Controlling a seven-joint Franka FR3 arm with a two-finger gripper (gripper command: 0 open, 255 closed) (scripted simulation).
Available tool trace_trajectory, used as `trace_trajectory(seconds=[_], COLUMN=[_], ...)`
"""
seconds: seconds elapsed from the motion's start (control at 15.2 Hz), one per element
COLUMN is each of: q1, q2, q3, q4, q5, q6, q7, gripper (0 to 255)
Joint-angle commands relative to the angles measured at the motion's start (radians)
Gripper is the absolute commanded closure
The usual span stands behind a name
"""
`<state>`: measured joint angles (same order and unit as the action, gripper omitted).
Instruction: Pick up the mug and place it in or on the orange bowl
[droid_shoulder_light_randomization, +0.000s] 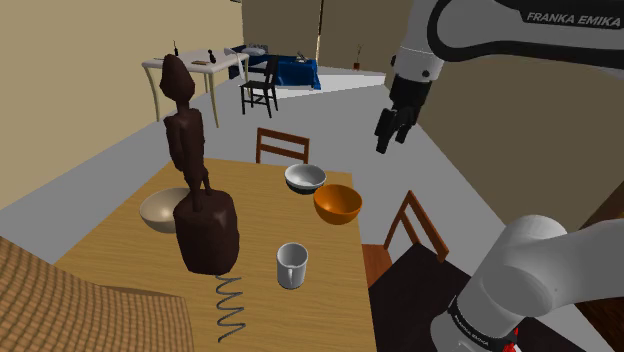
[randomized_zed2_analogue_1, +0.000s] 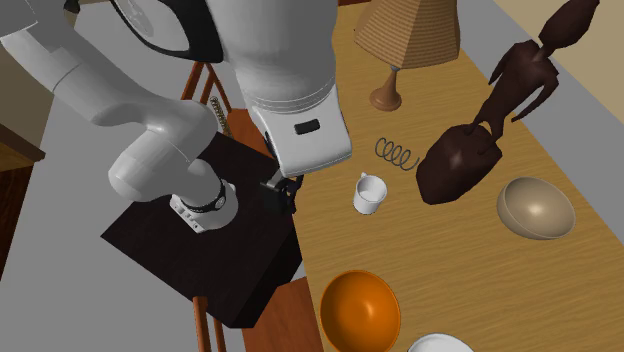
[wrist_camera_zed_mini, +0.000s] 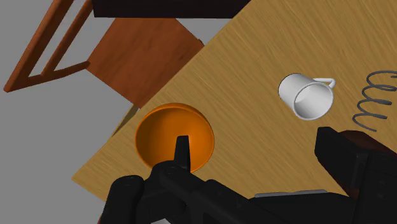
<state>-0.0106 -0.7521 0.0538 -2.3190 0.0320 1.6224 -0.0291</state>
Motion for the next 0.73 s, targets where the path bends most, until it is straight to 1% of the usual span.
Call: trace_trajectory(seconds=[0.0,0.33,0.66], q1=[0.0,0.018,0.04], q2=[0.0,0.027,0.094], q3=[0.0,0.054,0.113], q4=[0.0,-0.126,-0.221], q5=[0.0,0.046,0.093], q6=[0.0,0.155,0.322], q7=[0.0,0.065,0.128], gripper=[0,0,0])
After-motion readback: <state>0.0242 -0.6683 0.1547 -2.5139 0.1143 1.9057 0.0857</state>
